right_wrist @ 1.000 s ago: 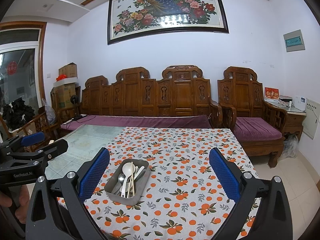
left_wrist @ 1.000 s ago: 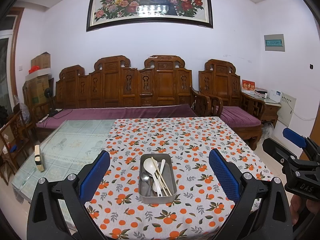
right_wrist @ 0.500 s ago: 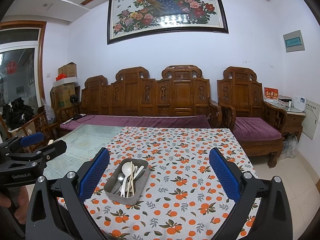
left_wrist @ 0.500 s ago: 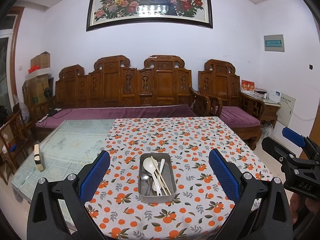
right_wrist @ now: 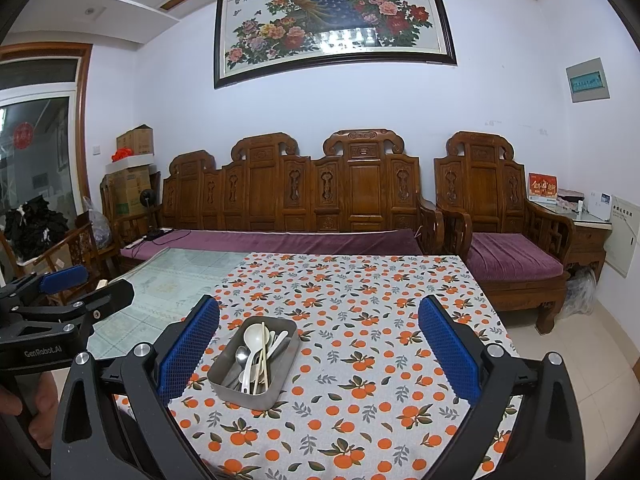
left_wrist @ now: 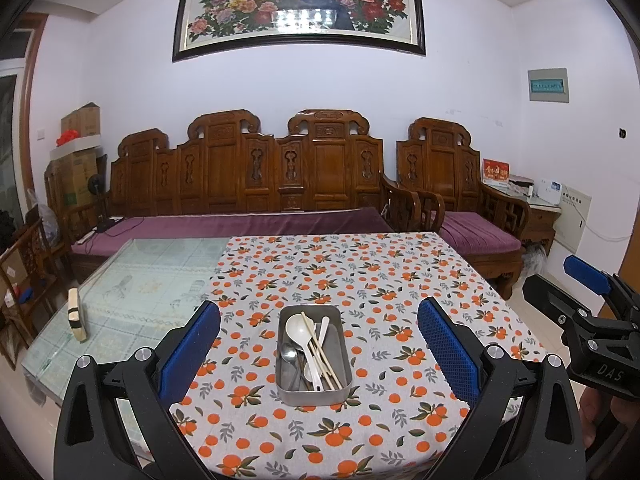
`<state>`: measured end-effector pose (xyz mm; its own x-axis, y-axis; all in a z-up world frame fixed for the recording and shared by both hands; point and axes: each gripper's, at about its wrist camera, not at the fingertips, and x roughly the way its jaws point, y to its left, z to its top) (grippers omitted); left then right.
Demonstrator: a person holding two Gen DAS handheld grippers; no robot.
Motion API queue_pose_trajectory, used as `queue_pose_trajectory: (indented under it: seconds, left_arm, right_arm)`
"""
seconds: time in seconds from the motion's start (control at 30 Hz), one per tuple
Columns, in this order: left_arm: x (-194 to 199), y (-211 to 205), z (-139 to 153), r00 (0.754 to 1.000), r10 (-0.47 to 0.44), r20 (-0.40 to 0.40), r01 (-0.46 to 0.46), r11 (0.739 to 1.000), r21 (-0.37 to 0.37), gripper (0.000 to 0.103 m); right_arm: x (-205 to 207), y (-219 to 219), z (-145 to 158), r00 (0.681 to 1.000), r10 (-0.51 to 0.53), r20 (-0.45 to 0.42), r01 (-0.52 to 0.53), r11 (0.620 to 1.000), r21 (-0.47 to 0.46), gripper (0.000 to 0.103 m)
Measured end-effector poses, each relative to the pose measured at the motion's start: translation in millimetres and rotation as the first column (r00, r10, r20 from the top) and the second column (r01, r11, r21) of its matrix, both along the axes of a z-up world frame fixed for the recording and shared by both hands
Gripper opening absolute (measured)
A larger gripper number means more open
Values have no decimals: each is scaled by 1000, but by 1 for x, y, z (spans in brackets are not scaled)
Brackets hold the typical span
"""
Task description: Organize utensils
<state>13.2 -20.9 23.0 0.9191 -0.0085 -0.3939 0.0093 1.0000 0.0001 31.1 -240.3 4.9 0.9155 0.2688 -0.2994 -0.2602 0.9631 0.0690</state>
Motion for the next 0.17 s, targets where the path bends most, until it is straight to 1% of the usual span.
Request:
queue_pose_trajectory:
  seconds: [0.17]
  left_arm:
    - [-1, -1, -3, 1000, -4, 2, 4, 1000, 1, 95]
  right_arm:
    - [0, 0, 0, 1000, -1, 2, 1, 1000, 1, 100]
